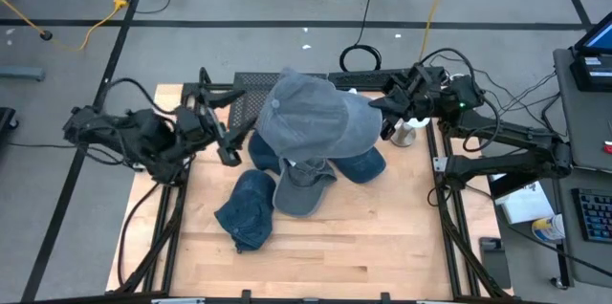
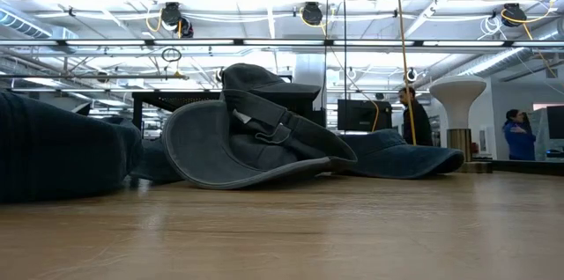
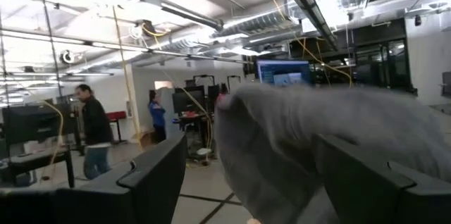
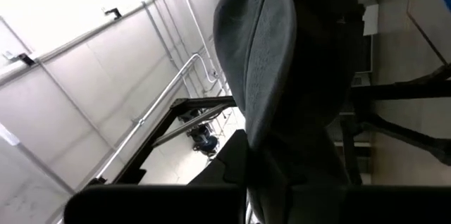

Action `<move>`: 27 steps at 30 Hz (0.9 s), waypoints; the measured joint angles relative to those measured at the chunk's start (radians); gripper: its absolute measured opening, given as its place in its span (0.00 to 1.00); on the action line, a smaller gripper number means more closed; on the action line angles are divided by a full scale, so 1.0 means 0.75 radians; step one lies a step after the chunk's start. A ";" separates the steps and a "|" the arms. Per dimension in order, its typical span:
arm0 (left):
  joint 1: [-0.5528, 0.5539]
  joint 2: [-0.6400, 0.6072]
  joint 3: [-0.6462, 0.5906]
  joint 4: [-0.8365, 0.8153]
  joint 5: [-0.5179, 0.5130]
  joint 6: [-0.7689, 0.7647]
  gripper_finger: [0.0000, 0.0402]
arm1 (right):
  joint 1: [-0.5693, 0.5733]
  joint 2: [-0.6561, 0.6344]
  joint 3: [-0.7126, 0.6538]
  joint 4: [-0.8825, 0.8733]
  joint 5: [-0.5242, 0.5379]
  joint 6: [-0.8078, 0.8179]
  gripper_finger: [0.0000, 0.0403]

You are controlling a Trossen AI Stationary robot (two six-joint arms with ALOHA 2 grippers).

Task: Pick & Place hat
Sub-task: Stack the right dark gray cap on top of the other dark gray cap on the shelf

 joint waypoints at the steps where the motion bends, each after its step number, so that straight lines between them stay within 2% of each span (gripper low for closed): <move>1: 0.013 0.014 0.000 -0.002 0.030 -0.020 0.75 | 0.000 0.000 0.000 0.007 -0.002 0.005 0.01; 11: 0.142 0.191 0.017 0.097 0.320 -0.235 0.73 | 0.001 -0.001 0.001 0.006 -0.067 0.007 0.01; 14: 0.177 0.274 0.111 0.088 0.453 -0.274 0.73 | 0.001 0.000 0.001 -0.001 -0.068 0.007 0.01; 19: 0.218 0.423 0.357 -0.047 0.709 -0.311 0.73 | 0.001 0.002 0.001 -0.019 -0.070 0.000 0.01; 23: 0.226 0.484 0.520 -0.166 0.791 -0.321 0.73 | 0.001 -0.001 0.001 -0.009 -0.103 0.001 0.01; 27: 0.225 0.481 0.585 -0.171 0.785 -0.310 0.73 | 0.002 -0.015 0.002 -0.003 -0.106 -0.004 0.01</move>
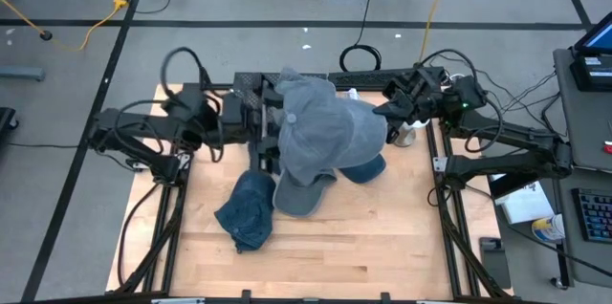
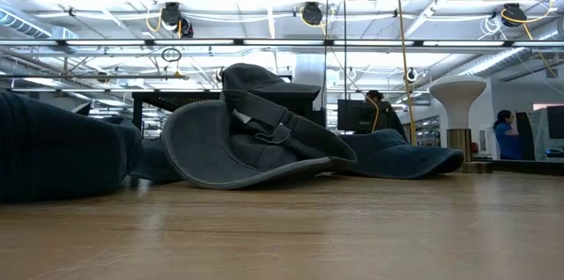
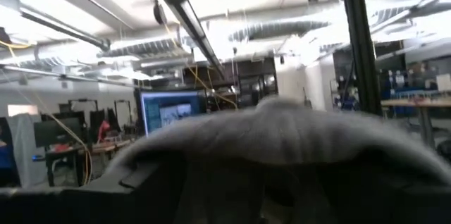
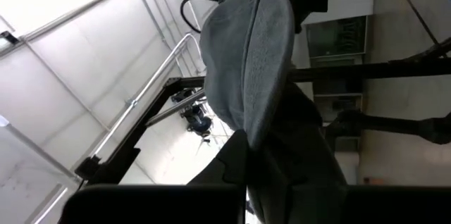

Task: Pick & Place hat
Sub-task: Stack the right dark gray cap on top of the other dark gray cap on the shelf

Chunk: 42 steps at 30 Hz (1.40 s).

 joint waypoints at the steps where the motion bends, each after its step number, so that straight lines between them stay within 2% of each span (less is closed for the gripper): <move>1: 0.000 -0.004 0.006 0.001 -0.008 -0.006 0.73 | 0.000 -0.004 0.000 0.001 0.000 -0.004 0.01; 11: 0.000 -0.022 0.010 -0.075 -0.009 -0.070 0.73 | -0.001 -0.004 0.000 0.084 0.004 0.010 0.01; 19: 0.002 -0.131 0.012 -0.245 -0.087 -0.056 0.73 | -0.055 -0.023 0.000 0.105 -0.031 0.030 0.01; 23: 0.010 -0.195 0.010 -0.398 -0.179 -0.059 0.73 | -0.106 -0.032 0.000 0.107 -0.055 0.047 0.01; 27: 0.009 -0.269 0.011 -0.546 -0.336 -0.061 0.73 | -0.173 -0.032 0.000 0.078 -0.118 0.064 0.01; 33: 0.009 -0.359 0.010 -0.685 -0.500 -0.063 0.73 | -0.311 0.003 0.000 0.025 -0.229 0.065 0.02; 42: 0.009 -0.414 0.010 -0.732 -0.542 -0.029 0.73 | -0.550 0.208 -0.001 0.050 -0.420 0.057 0.02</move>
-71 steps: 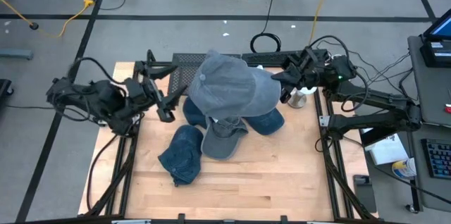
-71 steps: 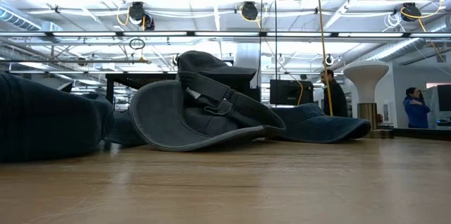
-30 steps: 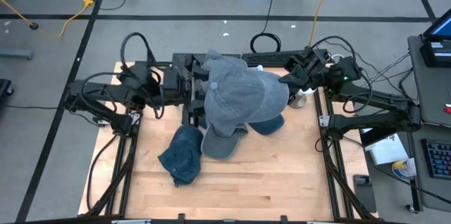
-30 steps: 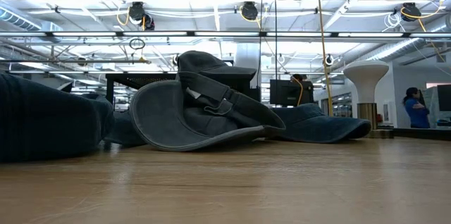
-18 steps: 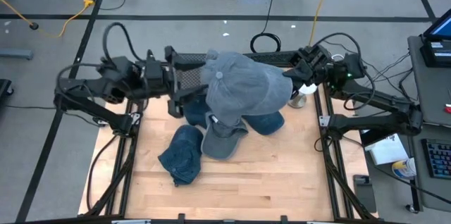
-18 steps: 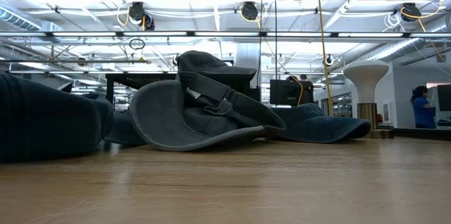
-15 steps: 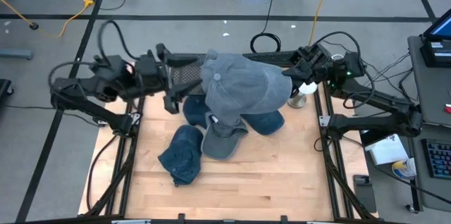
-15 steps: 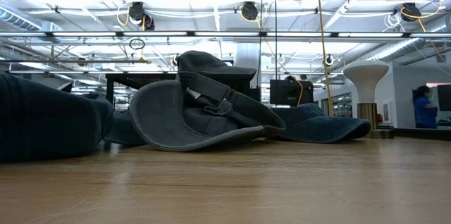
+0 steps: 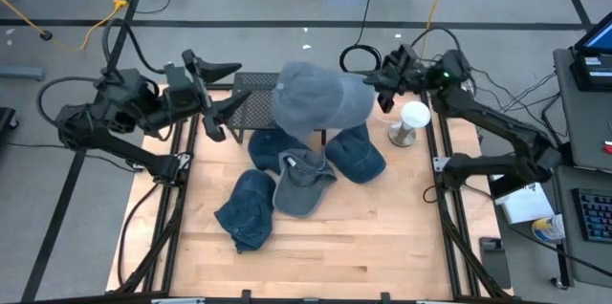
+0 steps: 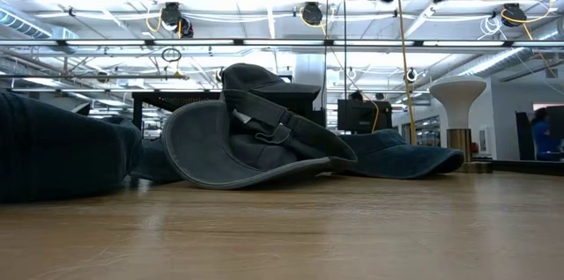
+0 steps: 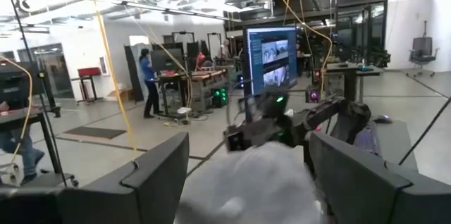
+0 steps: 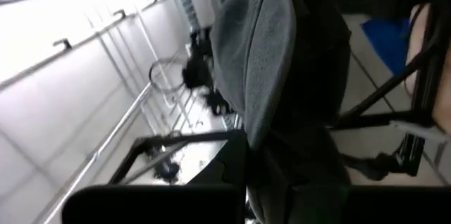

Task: Pick & Place hat
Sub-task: Stack the right dark gray cap on top of the other dark gray cap on the shelf

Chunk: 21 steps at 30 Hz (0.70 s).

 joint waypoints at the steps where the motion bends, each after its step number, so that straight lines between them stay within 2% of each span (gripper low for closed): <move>1: 0.000 -0.001 0.000 -0.003 -0.001 0.001 0.73 | -0.024 0.030 0.000 0.020 -0.004 -0.002 0.02; 13: 0.000 0.005 0.000 -0.019 0.000 0.014 0.73 | -0.230 0.375 0.000 0.104 -0.042 -0.044 0.02; 21: 0.000 0.002 -0.001 -0.031 -0.015 0.074 0.73 | -0.237 0.539 0.004 0.105 -0.068 -0.118 0.02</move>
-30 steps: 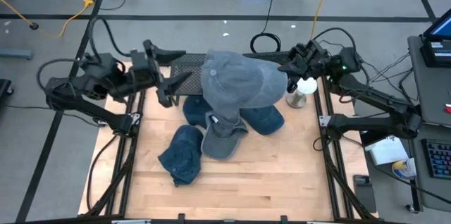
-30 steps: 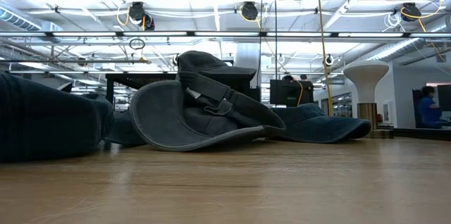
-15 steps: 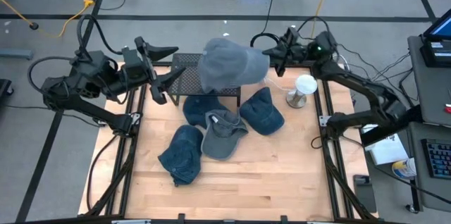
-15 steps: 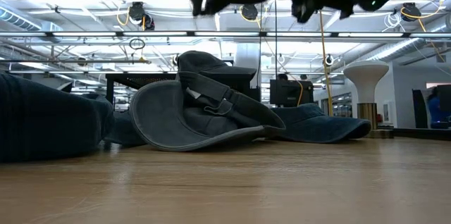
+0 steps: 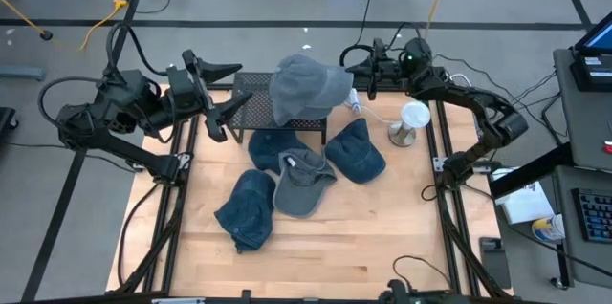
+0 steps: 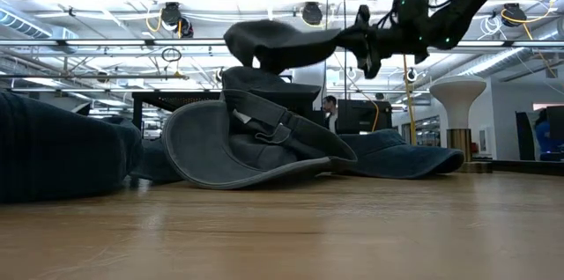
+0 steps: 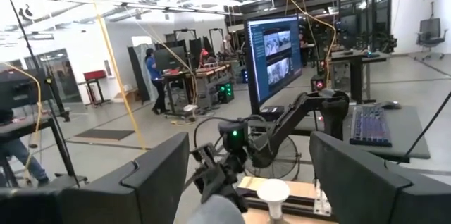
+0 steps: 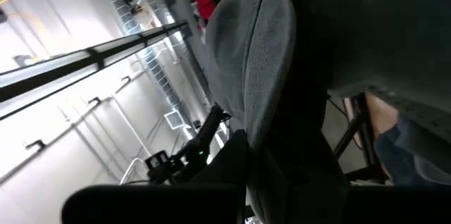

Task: Pick & Place hat
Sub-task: Stack the right dark gray cap on top of the other dark gray cap on the shelf

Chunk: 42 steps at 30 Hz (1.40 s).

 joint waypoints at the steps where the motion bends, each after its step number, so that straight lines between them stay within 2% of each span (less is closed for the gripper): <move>1: 0.000 0.000 0.000 0.000 -0.009 0.012 0.73 | 0.009 0.014 0.000 0.001 0.000 -0.006 0.02; 8: 0.006 0.000 0.000 0.003 -0.113 0.110 0.73 | 0.045 0.097 0.002 0.022 0.003 -0.035 0.02; 19: 0.056 0.000 0.000 0.004 -0.115 0.132 0.73 | 0.079 0.206 0.002 0.022 0.057 -0.224 0.03; 33: 0.055 0.000 0.000 0.004 -0.115 0.142 0.73 | 0.079 0.206 0.002 0.012 0.105 -0.219 0.34; 36: 0.055 0.000 0.000 0.004 -0.115 0.139 0.73 | 0.079 0.182 0.002 -0.079 0.127 -0.241 0.37; 42: 0.055 0.000 0.000 0.003 -0.115 0.139 0.73 | 0.071 0.073 0.002 -0.410 0.204 -0.475 0.37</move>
